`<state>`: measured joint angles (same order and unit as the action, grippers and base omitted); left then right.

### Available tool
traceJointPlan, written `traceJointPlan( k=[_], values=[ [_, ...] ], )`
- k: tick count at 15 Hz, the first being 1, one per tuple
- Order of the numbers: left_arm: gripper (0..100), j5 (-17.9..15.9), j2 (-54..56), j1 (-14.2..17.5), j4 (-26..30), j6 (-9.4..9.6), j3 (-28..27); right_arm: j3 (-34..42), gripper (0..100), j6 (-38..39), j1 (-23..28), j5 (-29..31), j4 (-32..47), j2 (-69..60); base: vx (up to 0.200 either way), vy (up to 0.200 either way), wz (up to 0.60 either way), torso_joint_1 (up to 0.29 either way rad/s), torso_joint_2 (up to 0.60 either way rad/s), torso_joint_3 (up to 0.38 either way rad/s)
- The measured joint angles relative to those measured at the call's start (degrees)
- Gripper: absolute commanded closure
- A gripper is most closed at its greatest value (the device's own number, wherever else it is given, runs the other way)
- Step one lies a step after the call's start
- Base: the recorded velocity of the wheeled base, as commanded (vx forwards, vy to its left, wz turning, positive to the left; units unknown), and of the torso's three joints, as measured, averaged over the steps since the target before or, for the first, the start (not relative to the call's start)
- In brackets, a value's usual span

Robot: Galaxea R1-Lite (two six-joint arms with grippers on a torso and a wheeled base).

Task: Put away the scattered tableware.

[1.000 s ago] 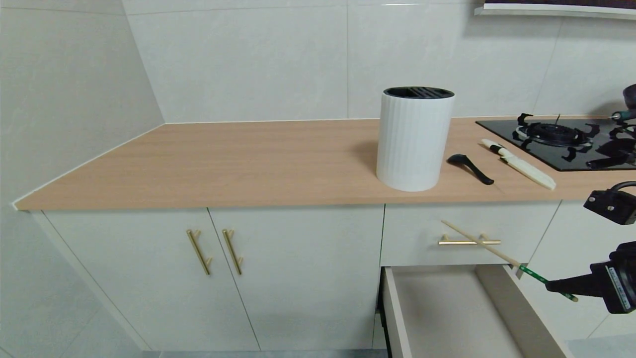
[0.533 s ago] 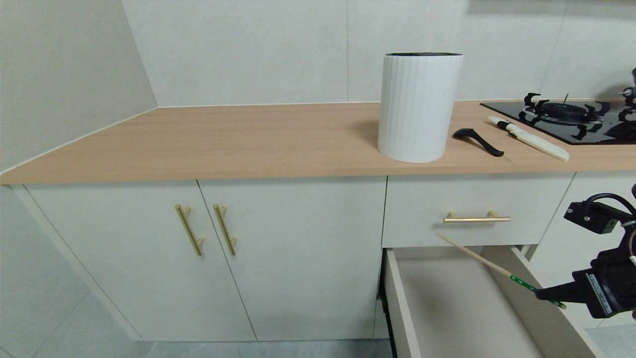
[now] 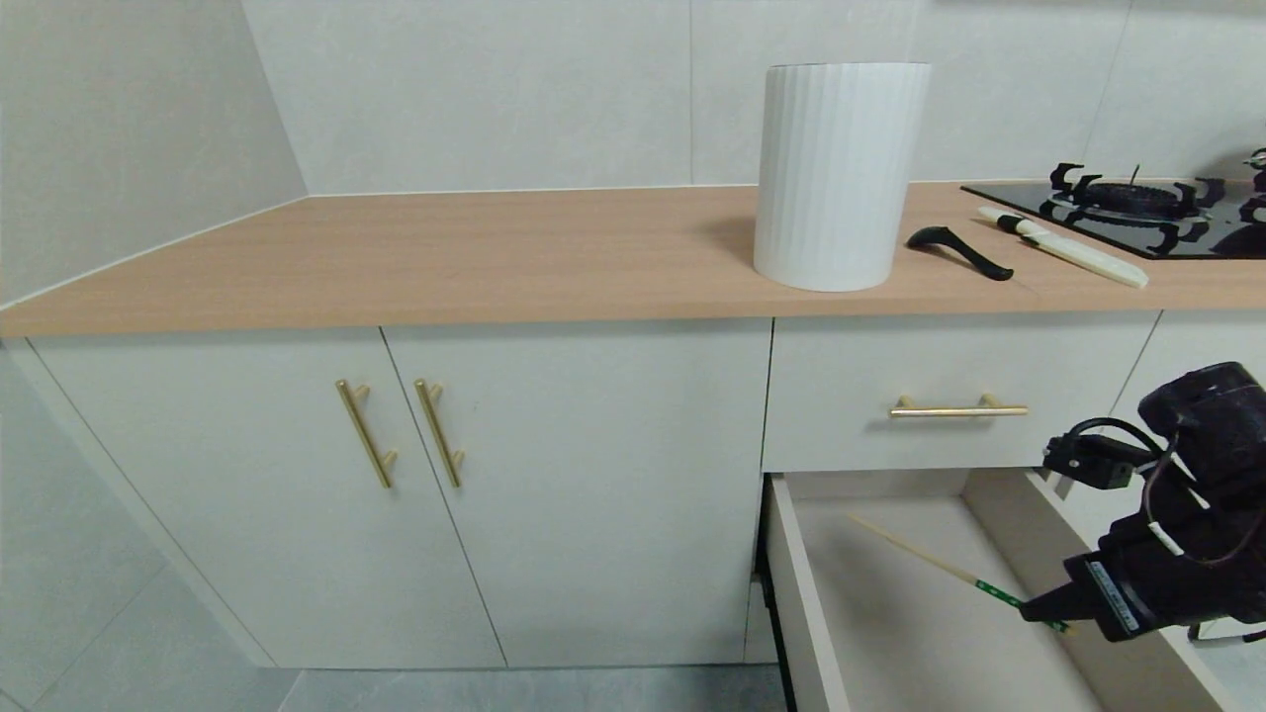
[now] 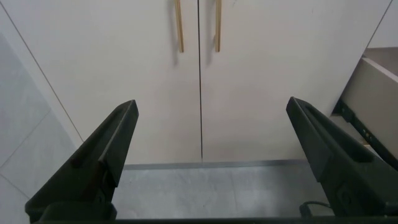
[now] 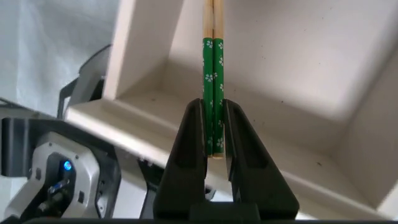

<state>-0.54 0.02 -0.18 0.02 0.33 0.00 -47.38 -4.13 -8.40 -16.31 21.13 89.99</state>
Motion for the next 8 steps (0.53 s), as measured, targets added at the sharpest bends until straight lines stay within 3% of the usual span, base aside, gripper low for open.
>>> traceJointPlan(
  k=[5,8],
  values=[
    [0,0.0,0.0,0.0,0.0,0.02,0.0,0.26,100,7.28,-2.46,3.34,-11.23,11.22,0.0,0.0,0.0,0.0,0.0,0.0],
    [0,0.0,0.0,0.0,0.0,0.0,0.0,1.17,100,11.11,-3.69,4.88,-21.83,18.99,0.0,0.0,0.0,0.0,0.0,0.0]
  ],
)
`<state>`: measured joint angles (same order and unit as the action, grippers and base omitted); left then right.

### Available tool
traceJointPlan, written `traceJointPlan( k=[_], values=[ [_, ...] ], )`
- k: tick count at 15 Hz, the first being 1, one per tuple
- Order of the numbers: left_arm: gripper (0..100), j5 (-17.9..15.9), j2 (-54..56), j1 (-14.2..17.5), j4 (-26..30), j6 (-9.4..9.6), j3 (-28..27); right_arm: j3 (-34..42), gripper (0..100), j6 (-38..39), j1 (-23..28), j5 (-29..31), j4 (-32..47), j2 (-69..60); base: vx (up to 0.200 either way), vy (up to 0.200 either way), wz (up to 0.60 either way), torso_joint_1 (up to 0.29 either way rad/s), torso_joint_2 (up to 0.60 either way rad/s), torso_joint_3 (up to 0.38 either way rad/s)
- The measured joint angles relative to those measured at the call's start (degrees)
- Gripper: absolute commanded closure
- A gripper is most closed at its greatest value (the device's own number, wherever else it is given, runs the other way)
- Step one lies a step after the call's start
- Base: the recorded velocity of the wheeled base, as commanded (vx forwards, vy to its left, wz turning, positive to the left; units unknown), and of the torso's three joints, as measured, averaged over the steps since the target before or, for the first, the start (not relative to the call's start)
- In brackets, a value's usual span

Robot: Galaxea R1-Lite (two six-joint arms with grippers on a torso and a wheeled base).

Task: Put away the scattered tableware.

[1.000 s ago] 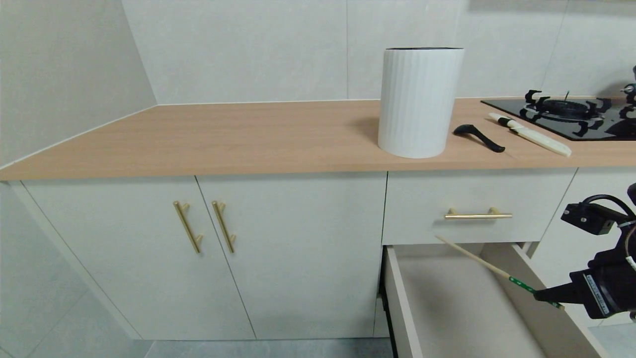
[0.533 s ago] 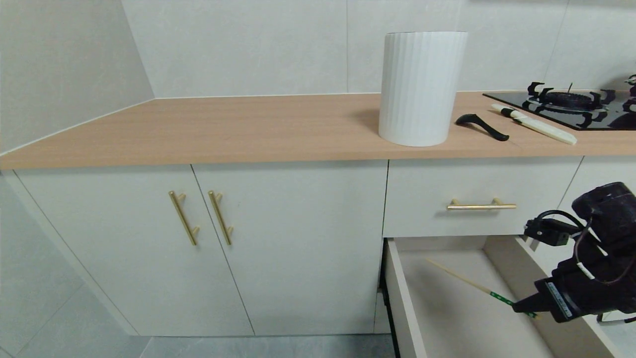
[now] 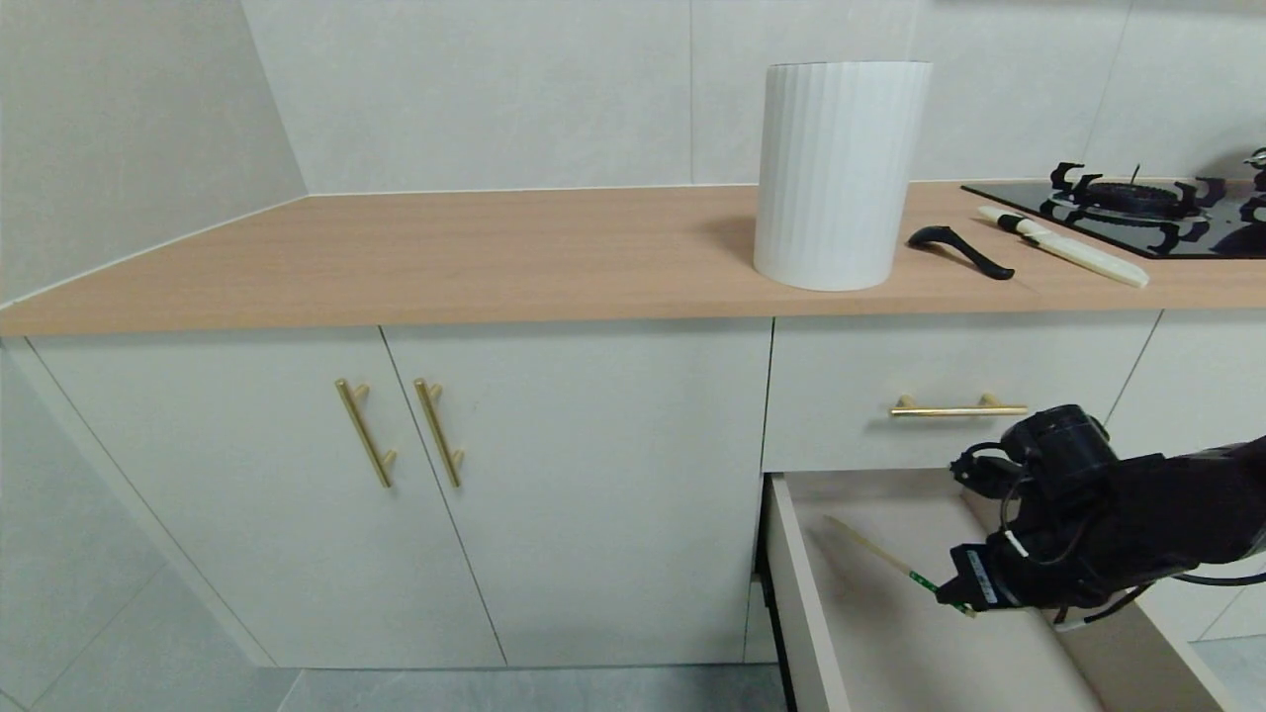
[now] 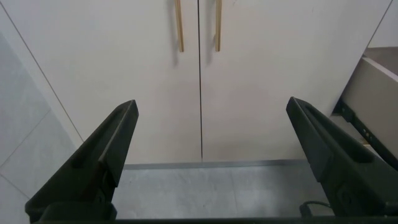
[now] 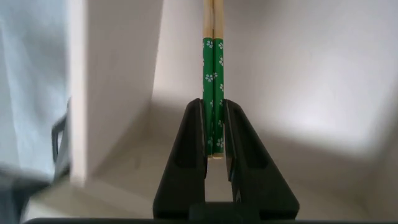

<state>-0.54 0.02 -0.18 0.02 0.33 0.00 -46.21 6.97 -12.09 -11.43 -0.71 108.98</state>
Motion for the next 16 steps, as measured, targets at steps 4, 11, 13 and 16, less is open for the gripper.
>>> traceJointPlan(
  k=[4,11,13,16],
  values=[
    [0,-0.01,0.0,0.0,0.0,0.0,0.0,0.51,100,3.78,-2.78,6.02,-11.87,9.87,0.0,0.0,0.0,0.0,0.0,0.0],
    [0,0.0,0.0,0.0,0.0,0.02,0.0,0.35,100,5.64,-5.68,15.7,-22.22,21.58,0.0,0.0,0.0,0.0,0.0,0.0],
    [0,0.0,0.0,0.0,-0.02,0.0,0.0,0.29,100,5.85,-5.92,15.92,-22.97,22.82,0.0,0.0,0.0,0.0,0.0,0.0],
    [0,-0.01,0.0,0.0,0.0,0.0,0.0,0.27,100,5.96,-5.99,15.92,-23.02,23.63,0.0,0.0,0.0,0.0,0.0,0.0]
  ],
)
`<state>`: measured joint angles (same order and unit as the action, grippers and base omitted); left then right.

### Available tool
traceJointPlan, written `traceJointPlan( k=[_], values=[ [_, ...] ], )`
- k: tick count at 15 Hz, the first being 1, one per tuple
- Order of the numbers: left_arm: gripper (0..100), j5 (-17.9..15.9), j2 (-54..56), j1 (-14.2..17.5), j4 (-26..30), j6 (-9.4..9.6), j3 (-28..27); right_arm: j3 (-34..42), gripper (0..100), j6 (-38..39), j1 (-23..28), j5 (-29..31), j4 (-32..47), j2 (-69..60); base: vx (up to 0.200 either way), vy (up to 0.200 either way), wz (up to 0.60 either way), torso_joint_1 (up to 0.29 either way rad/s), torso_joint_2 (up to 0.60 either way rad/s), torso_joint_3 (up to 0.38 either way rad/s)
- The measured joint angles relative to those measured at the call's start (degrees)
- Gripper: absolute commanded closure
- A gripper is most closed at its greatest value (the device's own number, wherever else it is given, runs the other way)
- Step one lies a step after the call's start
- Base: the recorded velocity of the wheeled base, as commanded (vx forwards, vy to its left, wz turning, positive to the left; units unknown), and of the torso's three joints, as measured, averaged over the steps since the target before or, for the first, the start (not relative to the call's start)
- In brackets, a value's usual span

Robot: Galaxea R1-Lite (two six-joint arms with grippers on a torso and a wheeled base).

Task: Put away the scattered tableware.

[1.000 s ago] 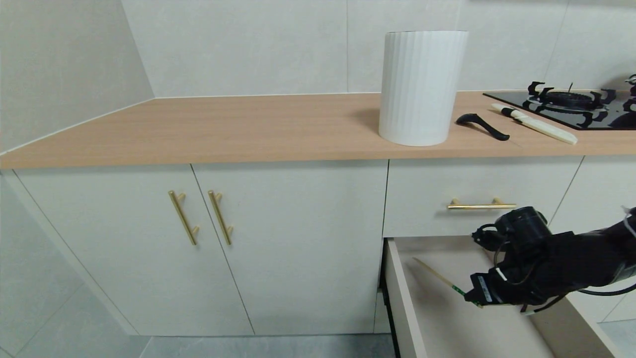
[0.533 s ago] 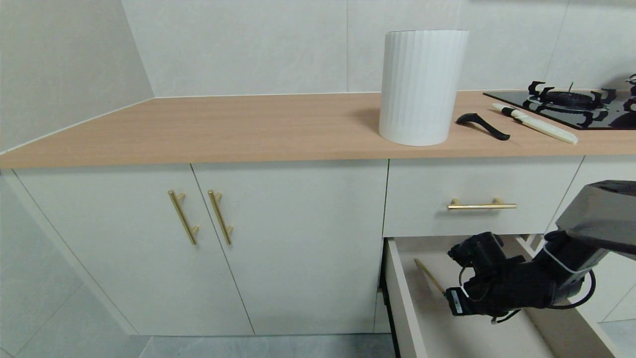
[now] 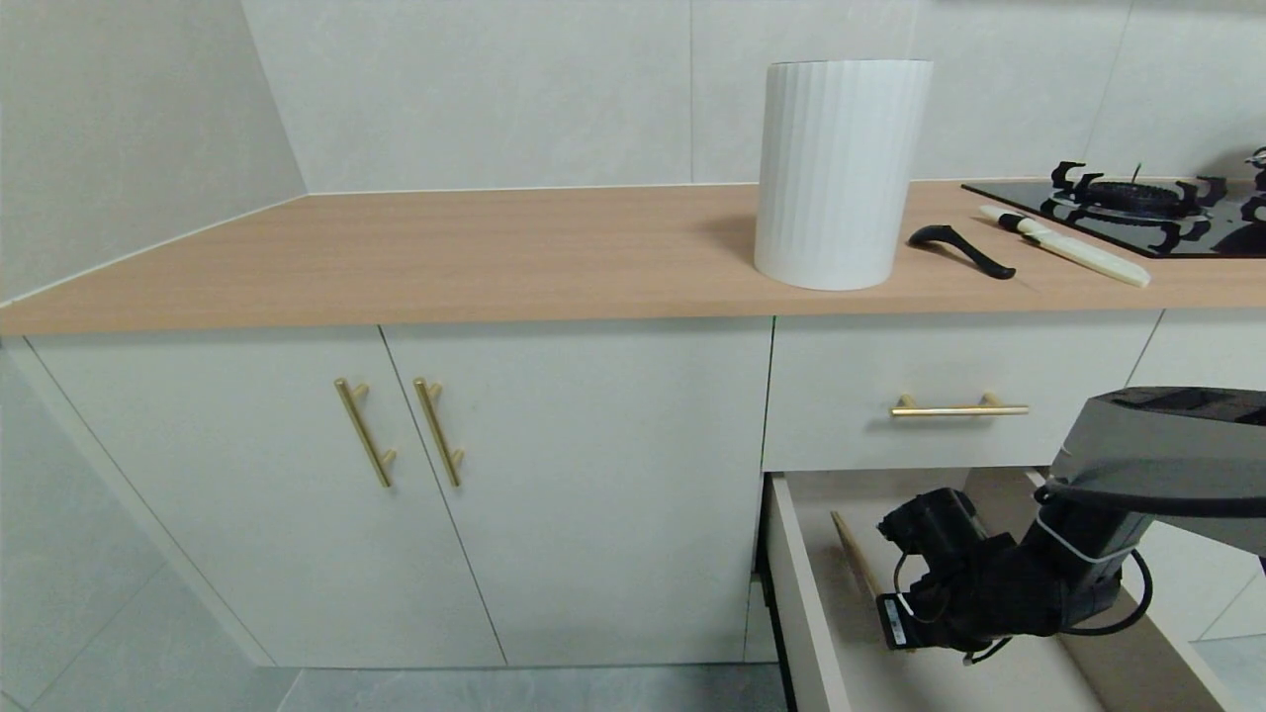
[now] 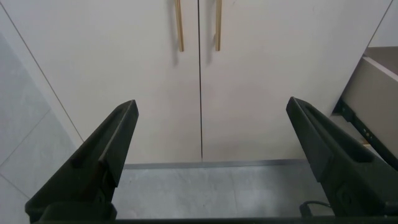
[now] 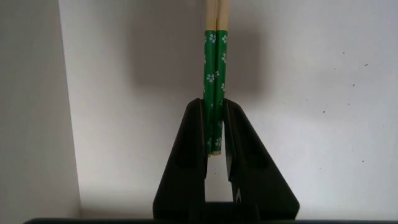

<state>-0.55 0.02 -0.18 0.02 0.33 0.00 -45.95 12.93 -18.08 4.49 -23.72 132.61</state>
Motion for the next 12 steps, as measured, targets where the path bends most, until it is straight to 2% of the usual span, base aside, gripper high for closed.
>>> traceJointPlan(
  k=[1,2,12],
  values=[
    [0,0.01,0.0,0.0,0.0,0.0,0.0,0.0,100,0.0,0.0,0.02,0.0,0.11,0.0,0.0,0.0,0.0,0.0,0.0],
    [0,0.01,0.0,0.0,0.0,0.02,0.0,0.0,0,-0.02,-0.05,0.0,0.0,0.17,0.0,0.0,0.0,0.0,0.0,0.0],
    [0,0.01,0.0,0.0,-0.02,0.02,0.0,1.38,0,0.61,-0.3,-0.02,0.09,-2.26,0.0,0.0,0.0,0.0,0.0,0.0]
  ],
)
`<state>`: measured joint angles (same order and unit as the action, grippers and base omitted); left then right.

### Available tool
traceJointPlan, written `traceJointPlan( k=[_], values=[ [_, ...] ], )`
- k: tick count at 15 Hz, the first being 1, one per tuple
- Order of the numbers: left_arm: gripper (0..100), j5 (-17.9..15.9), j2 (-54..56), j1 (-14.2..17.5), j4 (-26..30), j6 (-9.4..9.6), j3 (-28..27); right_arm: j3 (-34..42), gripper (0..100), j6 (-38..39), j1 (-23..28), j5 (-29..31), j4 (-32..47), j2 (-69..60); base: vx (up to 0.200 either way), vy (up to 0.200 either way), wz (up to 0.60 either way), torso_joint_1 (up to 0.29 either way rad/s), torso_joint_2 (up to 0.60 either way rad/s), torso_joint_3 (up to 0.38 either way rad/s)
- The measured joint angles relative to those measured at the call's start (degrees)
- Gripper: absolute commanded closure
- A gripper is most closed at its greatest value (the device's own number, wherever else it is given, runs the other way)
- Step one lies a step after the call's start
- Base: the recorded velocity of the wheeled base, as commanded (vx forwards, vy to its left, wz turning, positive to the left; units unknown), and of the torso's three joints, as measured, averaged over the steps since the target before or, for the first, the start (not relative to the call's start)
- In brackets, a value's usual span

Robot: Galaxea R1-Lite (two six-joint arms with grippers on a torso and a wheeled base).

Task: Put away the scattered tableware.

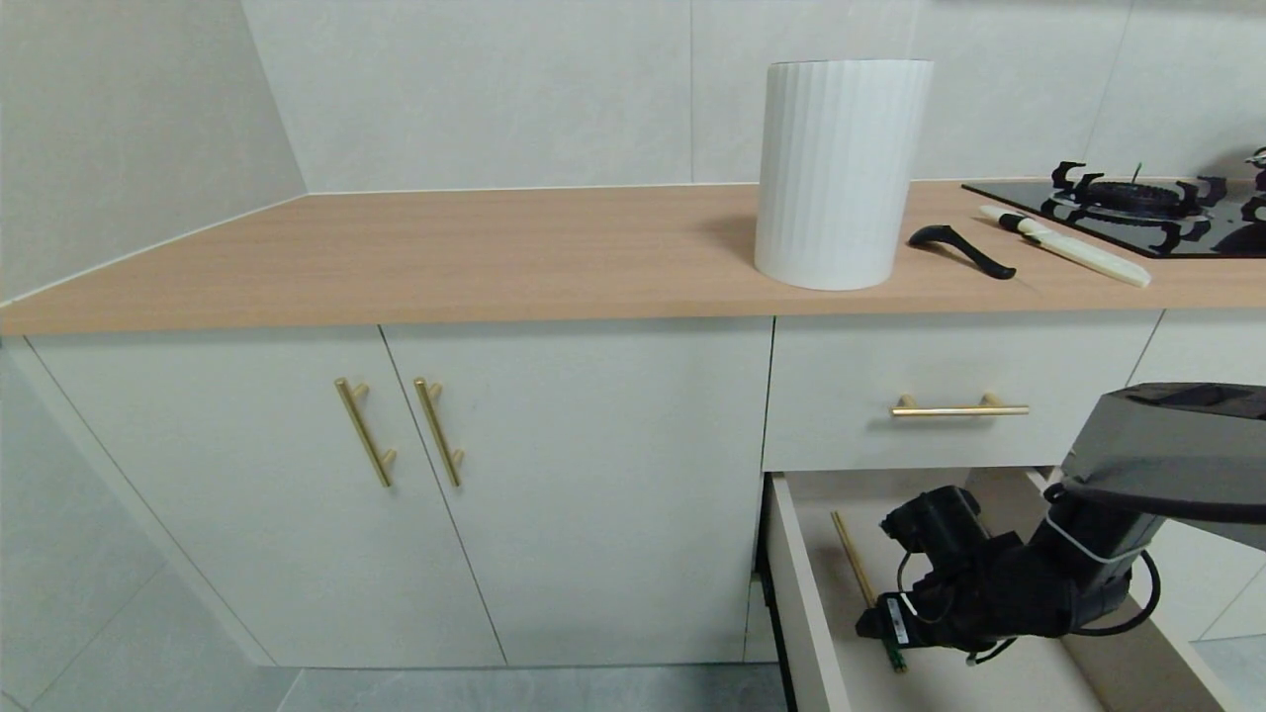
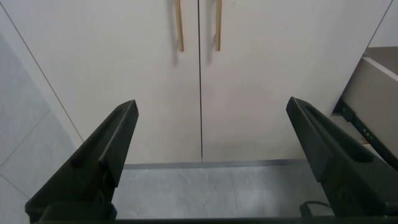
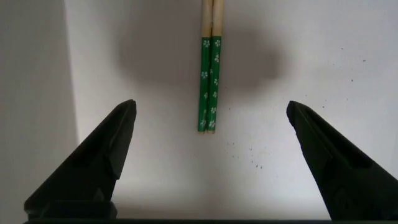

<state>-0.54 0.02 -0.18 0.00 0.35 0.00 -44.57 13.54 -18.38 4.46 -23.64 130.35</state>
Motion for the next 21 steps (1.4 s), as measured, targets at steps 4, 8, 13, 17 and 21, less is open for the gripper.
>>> traceJointPlan(
  k=[4,8,13,17,21],
  values=[
    [0,0.0,0.0,0.0,0.02,0.0,0.0,3.91,0,-0.16,-0.09,-0.37,0.32,-11.91,0.0,0.0,0.0,0.0,0.0,0.0],
    [0,-0.01,0.0,0.0,0.02,-0.02,0.0,7.2,0,-3.15,0.13,-0.09,0.82,-26.44,0.0,0.0,0.0,0.0,0.0,0.0],
    [0,0.0,0.0,0.0,0.02,0.0,0.0,8.77,0,-8.48,0.55,0.95,1.17,-40.28,0.0,0.0,0.0,0.0,0.0,0.0],
    [0,0.0,0.0,0.0,0.0,0.0,0.0,8.91,0,-10.62,1.38,2.29,1.37,-46.84,0.0,0.0,0.0,0.013,-0.05,-0.037],
    [0,0.0,0.0,-0.04,0.0,0.0,0.0,8.85,0,-11.34,2.12,2.34,1.12,-49.52,0.0,0.0,0.0,0.117,-0.36,-0.255]
  ],
)
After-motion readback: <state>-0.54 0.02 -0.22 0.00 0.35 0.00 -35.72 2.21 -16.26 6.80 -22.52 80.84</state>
